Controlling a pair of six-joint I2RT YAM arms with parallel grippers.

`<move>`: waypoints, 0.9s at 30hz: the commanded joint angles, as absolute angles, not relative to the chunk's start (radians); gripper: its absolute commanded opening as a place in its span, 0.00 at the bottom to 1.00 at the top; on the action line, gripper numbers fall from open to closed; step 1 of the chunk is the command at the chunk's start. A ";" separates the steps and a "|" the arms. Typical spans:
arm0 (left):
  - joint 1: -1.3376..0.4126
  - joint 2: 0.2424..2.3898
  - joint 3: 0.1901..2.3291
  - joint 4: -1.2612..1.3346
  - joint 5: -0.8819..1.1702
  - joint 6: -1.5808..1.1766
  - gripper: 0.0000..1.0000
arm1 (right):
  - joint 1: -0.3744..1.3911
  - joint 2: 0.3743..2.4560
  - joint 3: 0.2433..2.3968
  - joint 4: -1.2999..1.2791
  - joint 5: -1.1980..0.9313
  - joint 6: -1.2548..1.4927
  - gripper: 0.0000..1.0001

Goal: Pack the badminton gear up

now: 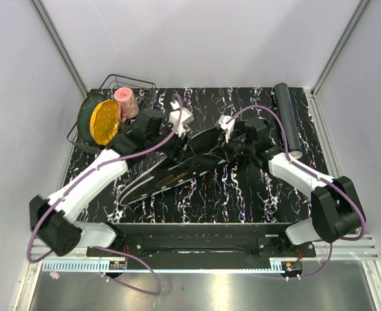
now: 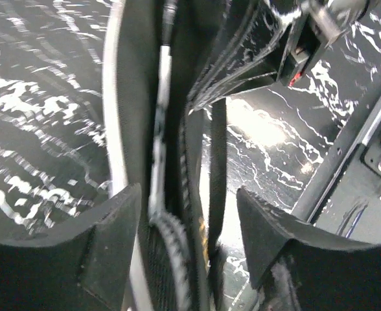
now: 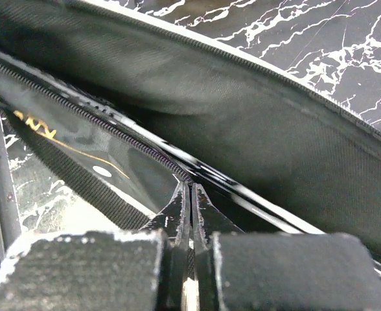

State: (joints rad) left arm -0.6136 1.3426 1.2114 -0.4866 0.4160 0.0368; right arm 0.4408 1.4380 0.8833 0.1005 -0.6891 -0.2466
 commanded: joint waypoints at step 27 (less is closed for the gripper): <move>-0.603 0.747 0.951 -0.813 0.091 -0.229 0.81 | 0.390 1.551 1.149 -0.074 -0.790 -0.368 0.00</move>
